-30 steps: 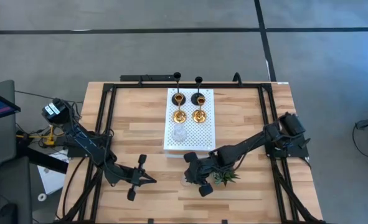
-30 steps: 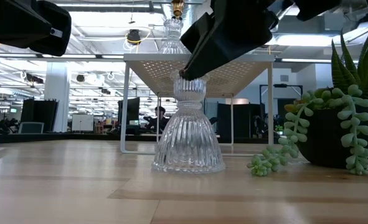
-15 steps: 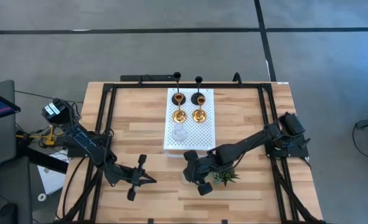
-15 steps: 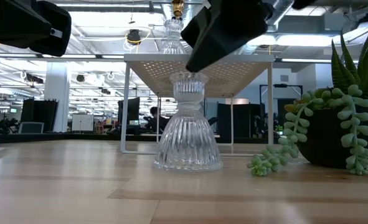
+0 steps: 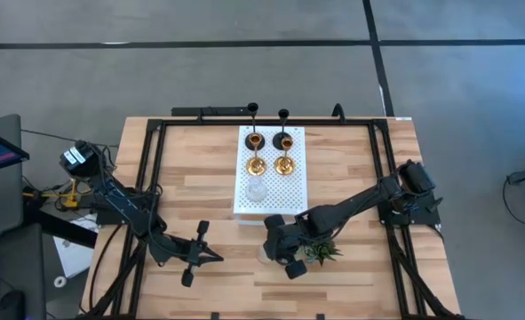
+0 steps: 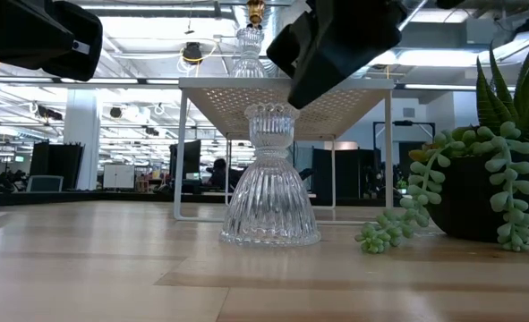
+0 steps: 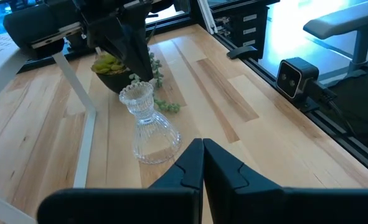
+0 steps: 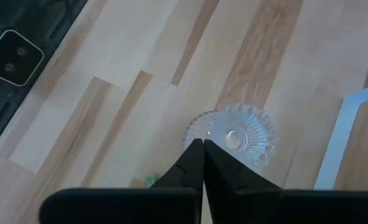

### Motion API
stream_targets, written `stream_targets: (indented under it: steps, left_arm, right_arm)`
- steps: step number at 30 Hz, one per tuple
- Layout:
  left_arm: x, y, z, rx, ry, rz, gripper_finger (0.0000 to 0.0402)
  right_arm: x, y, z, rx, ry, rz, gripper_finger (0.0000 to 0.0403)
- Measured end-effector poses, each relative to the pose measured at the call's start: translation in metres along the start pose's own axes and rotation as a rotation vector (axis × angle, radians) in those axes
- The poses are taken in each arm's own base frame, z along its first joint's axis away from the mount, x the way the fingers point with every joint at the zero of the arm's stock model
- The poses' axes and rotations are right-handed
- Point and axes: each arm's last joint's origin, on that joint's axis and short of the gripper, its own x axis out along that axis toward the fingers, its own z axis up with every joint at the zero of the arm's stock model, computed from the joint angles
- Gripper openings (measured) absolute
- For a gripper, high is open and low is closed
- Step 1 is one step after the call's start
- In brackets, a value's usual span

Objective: Pick & Place candle stick holders
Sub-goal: Put the glass candle holder on the shelf

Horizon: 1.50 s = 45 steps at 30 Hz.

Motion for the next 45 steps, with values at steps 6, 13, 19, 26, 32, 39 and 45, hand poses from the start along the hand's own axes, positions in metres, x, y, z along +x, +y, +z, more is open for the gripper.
stream_targets:
  steps: [6,13,19,26,32,39,45]
  left_arm:
    - [0.0000,0.0000,0.0000,0.000,0.000,0.000,0.0006]
    - [0.0000,0.0000,0.0000,0.000,0.000,0.000,0.0006]
    - [0.0000,0.0000,0.0000,0.000,0.000,0.000,0.0006]
    - [0.0000,0.0000,0.0000,0.000,0.000,0.000,0.0006]
    - [0.0000,0.0000,0.0000,0.000,0.000,0.000,0.0006]
    - [0.0000,0.0000,0.0000,0.000,0.000,0.000,0.0006]
    - [0.0001,0.0001,0.0001,0.000,0.000,0.000,0.0006]
  right_arm:
    - [-0.0014,-0.0024,0.0007,0.002,-0.009,0.026,0.0000]
    - [-0.0060,-0.0029,0.0080,0.006,-0.072,-0.031,0.0000]
    - [-0.0063,-0.0092,0.0075,0.005,-0.069,-0.050,0.0001]
    - [-0.0062,-0.0078,0.0066,-0.043,-0.059,-0.024,0.0058]
    - [-0.0063,-0.0077,0.0065,-0.042,-0.059,-0.019,0.0124]
    - [-0.0060,-0.0069,0.0057,-0.039,-0.056,0.011,0.0138]
    - [0.0030,-0.0081,0.0028,-0.031,-0.036,0.016,0.0121]
